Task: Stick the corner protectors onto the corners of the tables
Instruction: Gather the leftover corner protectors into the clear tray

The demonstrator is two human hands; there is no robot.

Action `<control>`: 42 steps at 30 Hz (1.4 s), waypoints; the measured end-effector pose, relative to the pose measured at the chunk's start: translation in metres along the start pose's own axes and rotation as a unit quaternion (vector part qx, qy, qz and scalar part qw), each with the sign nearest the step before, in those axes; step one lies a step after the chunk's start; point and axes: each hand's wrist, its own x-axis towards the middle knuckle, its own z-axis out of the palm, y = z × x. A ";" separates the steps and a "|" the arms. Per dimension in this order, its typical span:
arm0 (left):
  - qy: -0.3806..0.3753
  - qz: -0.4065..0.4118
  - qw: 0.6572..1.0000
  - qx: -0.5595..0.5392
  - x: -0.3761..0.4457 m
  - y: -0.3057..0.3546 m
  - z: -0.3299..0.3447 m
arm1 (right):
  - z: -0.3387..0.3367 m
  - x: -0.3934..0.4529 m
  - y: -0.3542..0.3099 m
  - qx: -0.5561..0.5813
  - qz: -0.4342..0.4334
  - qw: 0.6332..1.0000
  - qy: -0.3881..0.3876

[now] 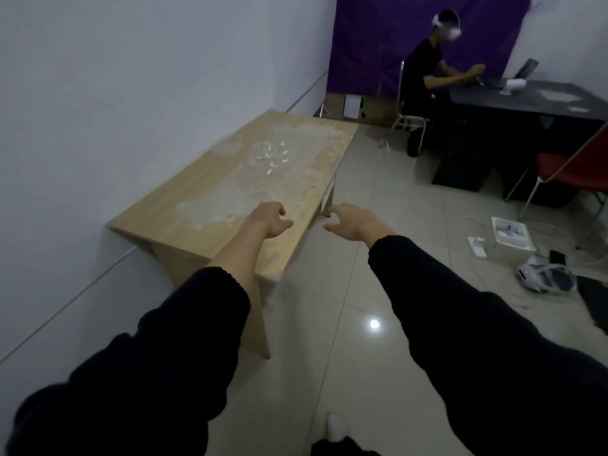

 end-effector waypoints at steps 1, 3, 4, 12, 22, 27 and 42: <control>0.004 -0.004 1.000 0.000 0.022 0.007 -0.002 | -0.007 0.021 0.011 -0.005 -0.008 1.000 0.002; 0.014 -0.013 1.000 -0.008 0.069 0.023 -0.007 | -0.026 0.066 0.035 -0.008 -0.019 1.000 0.004; 0.020 -0.016 1.000 -0.012 0.088 0.029 -0.010 | -0.033 0.085 0.044 -0.008 -0.021 1.000 0.010; 0.034 -0.049 0.998 -0.025 0.252 0.066 -0.020 | -0.068 0.244 0.121 0.000 -0.043 0.999 -0.009; -0.022 -0.088 0.995 -0.036 0.481 0.082 0.001 | -0.078 0.463 0.185 0.002 -0.090 0.993 -0.071; 0.014 -0.089 0.995 -0.041 0.589 0.083 -0.042 | -0.125 0.581 0.192 0.007 -0.120 0.992 -0.041; 0.070 -0.322 0.939 -0.099 0.719 -0.064 -0.047 | -0.075 0.860 0.123 -0.047 -0.286 0.945 -0.152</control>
